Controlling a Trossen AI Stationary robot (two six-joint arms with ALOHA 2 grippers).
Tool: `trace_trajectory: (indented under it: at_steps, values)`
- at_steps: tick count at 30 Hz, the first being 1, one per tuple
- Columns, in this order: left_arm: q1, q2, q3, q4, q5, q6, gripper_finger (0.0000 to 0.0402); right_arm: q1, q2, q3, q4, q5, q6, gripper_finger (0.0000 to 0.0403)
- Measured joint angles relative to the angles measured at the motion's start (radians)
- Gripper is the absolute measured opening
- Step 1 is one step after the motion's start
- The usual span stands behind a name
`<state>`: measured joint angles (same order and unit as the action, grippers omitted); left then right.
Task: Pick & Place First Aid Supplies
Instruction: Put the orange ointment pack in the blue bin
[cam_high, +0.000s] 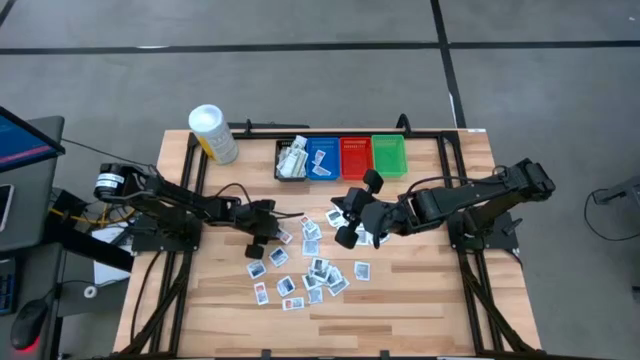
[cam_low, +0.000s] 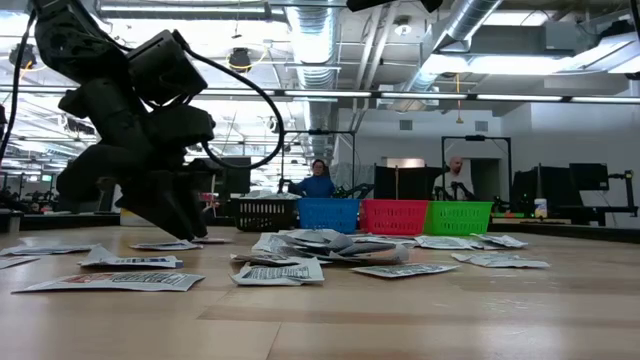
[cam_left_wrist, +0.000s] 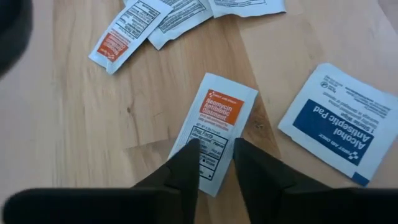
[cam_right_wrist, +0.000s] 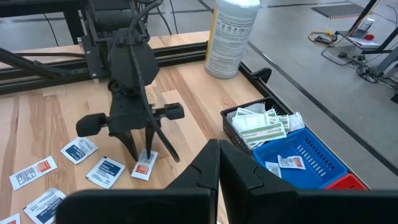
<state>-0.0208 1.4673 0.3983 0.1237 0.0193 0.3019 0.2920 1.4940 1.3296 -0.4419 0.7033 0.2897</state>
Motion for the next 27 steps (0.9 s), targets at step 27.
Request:
trace_trajectory:
  at_steps: [27]
  values:
    - [0.001, -0.053, -0.006, -0.002, -0.053, 0.018, 0.0007, 0.001, 0.0, 0.0, 0.0, 0.0, 0.026, 0.0001]
